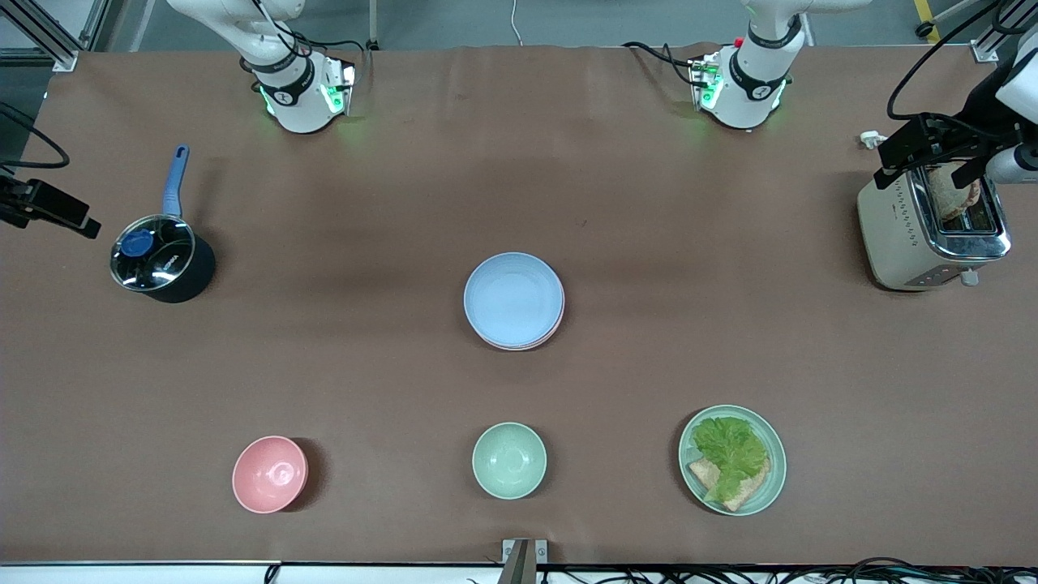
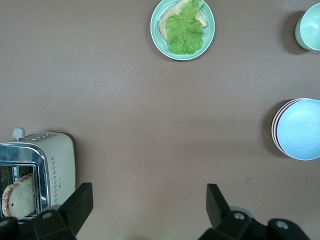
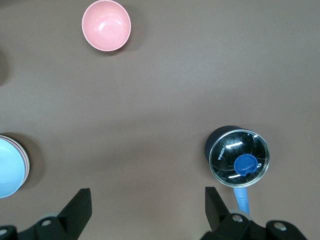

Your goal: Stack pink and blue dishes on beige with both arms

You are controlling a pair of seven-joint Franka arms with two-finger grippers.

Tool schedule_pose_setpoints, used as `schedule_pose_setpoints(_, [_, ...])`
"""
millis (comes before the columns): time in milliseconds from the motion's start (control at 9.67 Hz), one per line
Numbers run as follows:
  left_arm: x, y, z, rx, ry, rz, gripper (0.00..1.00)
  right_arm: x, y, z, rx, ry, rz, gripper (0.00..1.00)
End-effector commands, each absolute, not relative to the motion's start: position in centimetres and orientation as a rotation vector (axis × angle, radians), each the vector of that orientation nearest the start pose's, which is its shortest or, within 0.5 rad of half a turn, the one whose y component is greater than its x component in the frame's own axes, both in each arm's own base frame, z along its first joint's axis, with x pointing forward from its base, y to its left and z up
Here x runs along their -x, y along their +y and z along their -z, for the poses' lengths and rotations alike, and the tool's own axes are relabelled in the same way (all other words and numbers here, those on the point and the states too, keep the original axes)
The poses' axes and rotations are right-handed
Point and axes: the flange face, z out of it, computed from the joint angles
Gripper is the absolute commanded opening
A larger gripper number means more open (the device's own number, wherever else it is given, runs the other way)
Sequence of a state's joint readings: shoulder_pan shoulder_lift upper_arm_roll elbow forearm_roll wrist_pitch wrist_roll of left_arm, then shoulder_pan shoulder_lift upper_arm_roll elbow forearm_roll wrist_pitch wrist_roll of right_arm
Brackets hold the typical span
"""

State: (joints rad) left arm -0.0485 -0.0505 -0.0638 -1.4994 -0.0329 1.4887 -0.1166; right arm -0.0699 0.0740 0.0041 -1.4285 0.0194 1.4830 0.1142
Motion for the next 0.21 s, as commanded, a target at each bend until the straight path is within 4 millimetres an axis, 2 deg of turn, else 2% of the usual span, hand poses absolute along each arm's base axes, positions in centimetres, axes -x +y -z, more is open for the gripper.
schedule_pose_setpoints(0, [-52.51,-6.19,-66.47,3.167,0.002,0.000,1.00,-55.61,-3.15,-63.60,3.097,0.279,-0.016,1.00])
schedule_pose_setpoints(103, [-52.51,-6.19,-66.47,3.167,0.002,0.000,1.00,-55.41,-3.07,-63.60,3.099,0.275,-0.009,1.00])
